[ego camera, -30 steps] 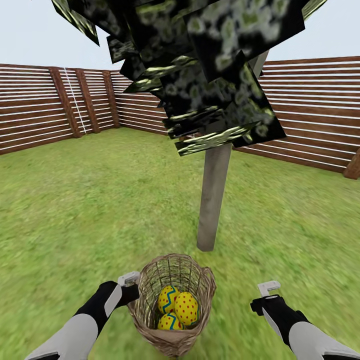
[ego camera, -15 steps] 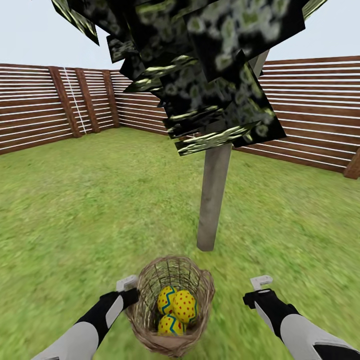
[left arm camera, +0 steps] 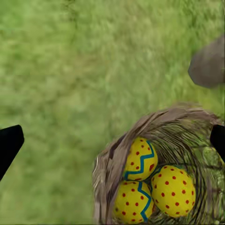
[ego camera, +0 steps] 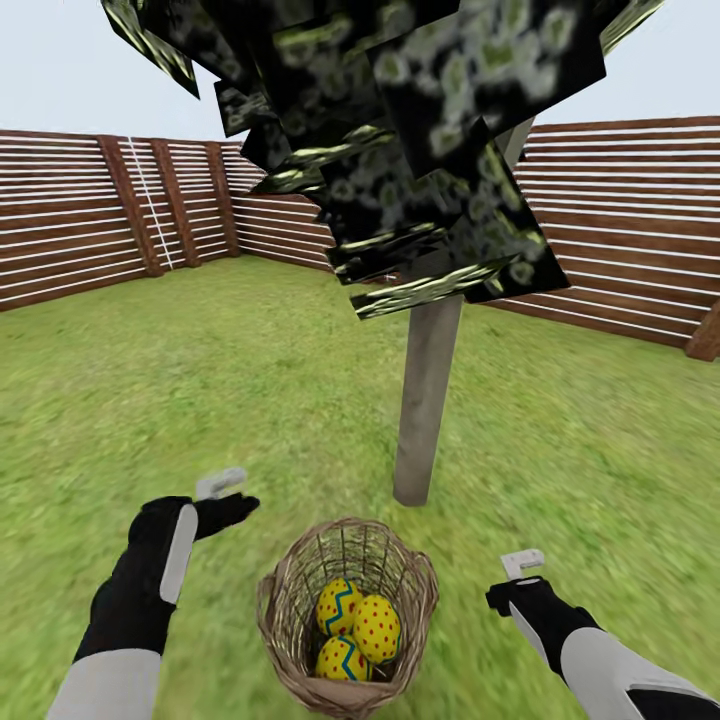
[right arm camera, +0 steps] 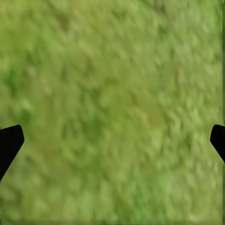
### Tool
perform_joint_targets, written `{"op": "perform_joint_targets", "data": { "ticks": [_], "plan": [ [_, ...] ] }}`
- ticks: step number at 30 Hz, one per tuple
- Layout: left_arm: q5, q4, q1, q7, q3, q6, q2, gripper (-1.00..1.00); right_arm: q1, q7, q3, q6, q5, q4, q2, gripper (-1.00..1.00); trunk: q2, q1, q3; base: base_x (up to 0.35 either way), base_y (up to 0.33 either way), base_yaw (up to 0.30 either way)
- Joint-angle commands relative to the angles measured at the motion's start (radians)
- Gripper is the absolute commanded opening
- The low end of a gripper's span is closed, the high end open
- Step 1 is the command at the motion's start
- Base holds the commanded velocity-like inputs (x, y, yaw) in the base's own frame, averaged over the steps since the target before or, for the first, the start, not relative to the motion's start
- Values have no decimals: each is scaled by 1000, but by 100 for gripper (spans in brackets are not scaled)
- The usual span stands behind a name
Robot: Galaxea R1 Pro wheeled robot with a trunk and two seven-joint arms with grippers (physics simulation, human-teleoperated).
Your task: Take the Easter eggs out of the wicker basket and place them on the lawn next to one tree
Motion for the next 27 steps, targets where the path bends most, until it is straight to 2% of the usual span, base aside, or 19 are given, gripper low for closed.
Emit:
{"op": "perform_joint_targets", "data": {
  "ticks": [1, 3, 4, 5, 6, 8, 9, 11, 12, 14, 16, 20, 21, 22, 23, 24, 25, 26, 27],
  "plan": [
    [24, -100, 6, 7, 29, 37, 0, 100, 0, 6, -6, 13, 10, -6, 0, 100, 7, -4, 2, 0, 0, 0],
    [94, -133, 10, 7, 81, 47, 7, 100, 0, 30, -5, 50, 11, -35, -3, 100, 21, -12, 8, 0, 0, 0],
    [189, -125, 11, 7, 108, 47, 27, 100, 0, 52, -5, 132, 11, -86, -4, 100, 28, -15, 12, 0, 0, 0],
    [228, -123, 11, 7, 113, 46, 36, 100, 0, 69, -5, 167, 11, -108, -4, 100, 28, -15, 12, 0, 0, 0],
    [336, -119, 11, 6, 120, 40, 71, 100, 0, 161, -1, 268, 17, -189, -5, 100, 28, -15, 12, 0, 0, 0],
    [359, -116, 11, 5, 122, 35, 84, 100, 0, 208, -3, 315, 14, -234, -8, 100, 28, -15, 12, 0, 0, 0],
    [364, -114, 11, 4, 122, 34, 86, 100, 0, 275, -4, 366, 12, -294, -10, 100, 28, -15, 12, 0, 0, 0],
    [367, -112, 11, 3, 122, 31, 83, 100, 0, 539, -3, 467, 17, -467, -32, 100, 28, -15, 12, 0, 0, 0],
    [368, -113, 11, 2, 123, 28, 83, 100, 1, 621, -2, 493, 20, -519, -39, 100, 28, -15, 12, 0, 0, 0],
    [371, -114, 11, 1, 124, 26, 85, 100, 6, 733, -1, 539, 25, -607, -46, 100, 28, -15, 12, 0, 0, 0],
    [383, -114, 11, 1, 125, 25, 86, 100, 9, 785, 0, 592, 26, -696, -47, 100, 28, -15, 12, 0, 0, 0],
    [432, -113, 11, -1, 123, 12, 84, 100, 17, 818, 6, 683, 26, -932, -47, 100, 28, -15, 12, 0, 0, 0],
    [446, -113, 11, -1, 122, 4, 82, 100, 23, 820, 28, 713, 26, -987, -46, 100, 28, -15, 12, 0, 0, 0],
    [449, -113, 11, -1, 122, 2, 81, 100, 26, 820, 43, 722, 27, -999, -46, 100, 28, -15, 12, 0, 0, 0],
    [454, -113, 11, -1, 122, 0, 81, 100, 32, 821, 84, 735, 31, -1015, -45, 100, 28, -15, 12, 0, 0, 0],
    [458, -114, 11, -1, 122, -2, 81, 100, 37, 822, 164, 748, 34, -1027, -45, 100, 28, -15, 12, 0, 0, 0],
    [462, -114, 11, -1, 122, -4, 85, 100, 45, 819, 324, 761, 37, -1036, -44, 100, 28, -15, 11, 0, 0, 192],
    [462, -115, 11, -1, 123, -4, 86, 100, 46, 814, 372, 764, 38, -1035, -42, 100, 28, -15, 11, 0, 0, 238],
    [462, -115, 11, -1, 123, -4, 86, 100, 47, 809, 394, 765, 39, -1029, -41, 100, 28, -15, 11, 0, 0, 256]
  ]
}}
